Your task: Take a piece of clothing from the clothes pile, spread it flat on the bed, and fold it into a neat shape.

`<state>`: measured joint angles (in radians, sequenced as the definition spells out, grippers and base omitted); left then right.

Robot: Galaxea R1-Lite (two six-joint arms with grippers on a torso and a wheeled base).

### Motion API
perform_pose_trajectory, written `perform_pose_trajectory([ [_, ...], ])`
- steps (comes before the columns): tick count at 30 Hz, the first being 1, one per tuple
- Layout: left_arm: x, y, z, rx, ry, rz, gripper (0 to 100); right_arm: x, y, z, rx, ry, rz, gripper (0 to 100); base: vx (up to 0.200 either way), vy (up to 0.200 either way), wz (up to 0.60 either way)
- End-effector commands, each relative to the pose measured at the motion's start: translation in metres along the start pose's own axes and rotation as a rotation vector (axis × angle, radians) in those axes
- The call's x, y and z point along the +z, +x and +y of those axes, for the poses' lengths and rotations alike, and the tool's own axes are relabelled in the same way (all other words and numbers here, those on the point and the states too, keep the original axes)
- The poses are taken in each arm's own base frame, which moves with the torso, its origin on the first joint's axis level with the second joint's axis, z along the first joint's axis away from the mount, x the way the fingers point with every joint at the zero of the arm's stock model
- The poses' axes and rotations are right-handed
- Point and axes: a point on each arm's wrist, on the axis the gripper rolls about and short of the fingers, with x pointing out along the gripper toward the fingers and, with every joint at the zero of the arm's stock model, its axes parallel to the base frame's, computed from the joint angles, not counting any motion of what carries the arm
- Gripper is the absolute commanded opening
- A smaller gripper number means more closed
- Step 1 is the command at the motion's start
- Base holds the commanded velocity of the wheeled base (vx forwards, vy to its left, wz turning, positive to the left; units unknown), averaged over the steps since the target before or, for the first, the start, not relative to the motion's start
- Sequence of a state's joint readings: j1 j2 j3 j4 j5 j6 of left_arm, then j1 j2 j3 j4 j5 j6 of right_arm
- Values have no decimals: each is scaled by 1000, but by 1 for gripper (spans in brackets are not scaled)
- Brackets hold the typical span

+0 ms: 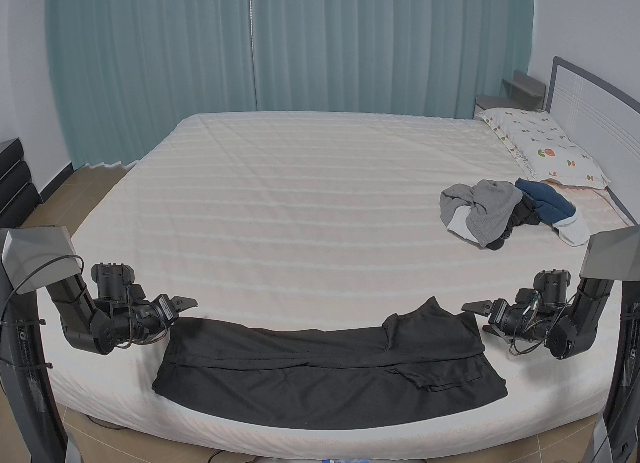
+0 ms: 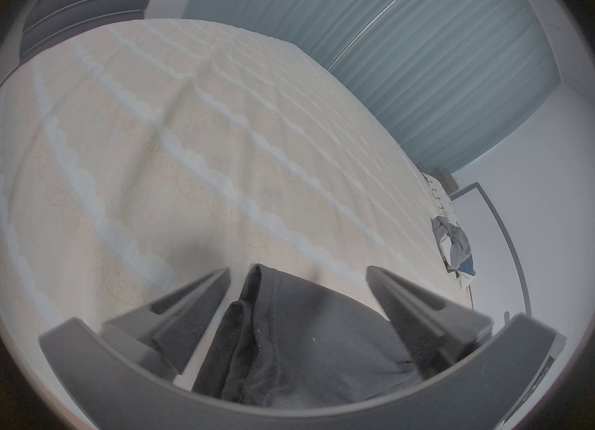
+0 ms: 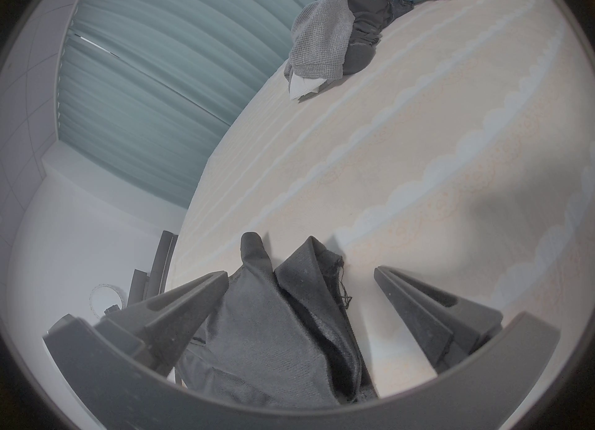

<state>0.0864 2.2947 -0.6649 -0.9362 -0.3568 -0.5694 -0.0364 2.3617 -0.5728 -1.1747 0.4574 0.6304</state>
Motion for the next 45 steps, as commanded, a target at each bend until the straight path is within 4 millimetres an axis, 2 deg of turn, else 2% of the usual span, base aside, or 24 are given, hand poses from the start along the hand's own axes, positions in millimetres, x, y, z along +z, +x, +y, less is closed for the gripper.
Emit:
perform_pose_trajectory([
  [1,-4,8,2,13,1,9,0,-2,2,0,-3,-3,3,100,0,0,0],
  [10,0,16,10,71,-3,-51,0,-6,17,11,14,-4,8,100,0,0,0],
  [18,0,16,11,71,-2,-59,0,0,29,11,7,4,-30,100,0,0,0],
  [24,0,16,12,72,-2,-58,0,-3,37,10,-14,-1,-38,100,0,0,0],
  [25,0,16,12,72,-2,-58,0,-4,38,10,-25,-3,-42,0,0,0,0],
  [45,1,16,12,71,0,-58,0,8,28,3,-59,16,-98,0,0,0,0],
])
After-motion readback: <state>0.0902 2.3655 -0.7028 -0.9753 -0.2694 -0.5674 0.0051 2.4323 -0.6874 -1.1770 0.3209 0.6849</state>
